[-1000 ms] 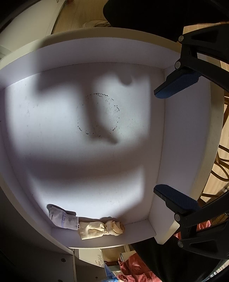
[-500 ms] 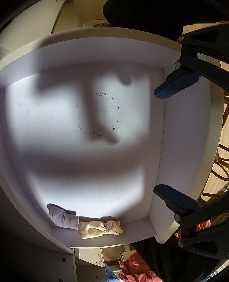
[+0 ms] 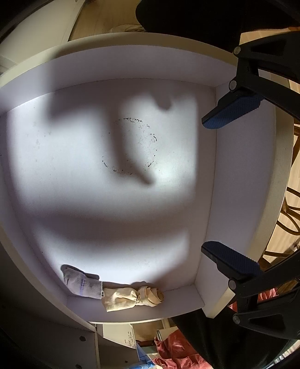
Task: Organize soft objects
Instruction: 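Lower the cream white bundle into the gold tray and open the left gripper, then move the left tool back over the drawer while the right gripper lowers toward the grey sock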
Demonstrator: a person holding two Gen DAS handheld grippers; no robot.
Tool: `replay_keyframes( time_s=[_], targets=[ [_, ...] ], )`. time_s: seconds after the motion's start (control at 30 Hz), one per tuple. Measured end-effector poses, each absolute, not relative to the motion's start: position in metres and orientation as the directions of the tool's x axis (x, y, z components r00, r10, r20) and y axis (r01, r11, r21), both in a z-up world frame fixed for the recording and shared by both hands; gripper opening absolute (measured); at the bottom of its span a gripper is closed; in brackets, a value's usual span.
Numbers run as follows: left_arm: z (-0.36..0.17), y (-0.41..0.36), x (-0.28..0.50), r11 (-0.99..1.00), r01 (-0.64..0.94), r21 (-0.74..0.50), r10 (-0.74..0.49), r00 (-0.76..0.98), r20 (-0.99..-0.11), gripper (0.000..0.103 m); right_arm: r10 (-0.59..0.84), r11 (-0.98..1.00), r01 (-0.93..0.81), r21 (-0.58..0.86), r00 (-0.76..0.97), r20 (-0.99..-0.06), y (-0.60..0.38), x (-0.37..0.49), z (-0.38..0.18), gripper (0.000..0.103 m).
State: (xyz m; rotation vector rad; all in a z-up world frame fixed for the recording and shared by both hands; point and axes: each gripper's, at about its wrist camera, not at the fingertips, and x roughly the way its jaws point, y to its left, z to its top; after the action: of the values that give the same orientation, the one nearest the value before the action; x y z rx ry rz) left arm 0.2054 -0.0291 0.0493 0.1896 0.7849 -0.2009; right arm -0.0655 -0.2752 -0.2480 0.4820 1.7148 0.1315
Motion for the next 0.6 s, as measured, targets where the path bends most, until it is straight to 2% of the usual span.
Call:
replay_keyframes(
  time_s=[0.27,0.33,0.37,0.47,0.6],
  targets=[
    [0.054,-0.012,0.152,0.955,0.293,0.051,-0.189,0.731,-0.656,0.050,0.370,0.910,0.252,0.330,-0.132,-0.920,-0.277,-0.067,-0.253,0.099],
    [0.048,-0.007,0.135,0.951,0.303,0.055,-0.199,0.741,-0.641,0.053,0.368,0.911,0.253,0.327,-0.135,-0.920,-0.277,-0.067,-0.254,0.099],
    [0.044,-0.005,0.130,0.950,0.308,0.056,-0.202,0.740,-0.642,0.059,0.367,0.911,0.253,0.326,-0.136,-0.920,-0.276,-0.066,-0.254,0.099],
    [0.024,0.002,0.113,0.944,0.327,0.040,-0.221,0.720,-0.658,0.061,0.360,0.914,0.249,0.319,-0.139,-0.923,-0.276,-0.066,-0.255,0.099],
    [-0.021,0.012,0.102,0.946,0.323,0.014,-0.209,0.642,-0.738,0.061,0.351,0.918,0.251,0.308,-0.145,-0.925,-0.277,-0.067,-0.257,0.099]
  ],
)
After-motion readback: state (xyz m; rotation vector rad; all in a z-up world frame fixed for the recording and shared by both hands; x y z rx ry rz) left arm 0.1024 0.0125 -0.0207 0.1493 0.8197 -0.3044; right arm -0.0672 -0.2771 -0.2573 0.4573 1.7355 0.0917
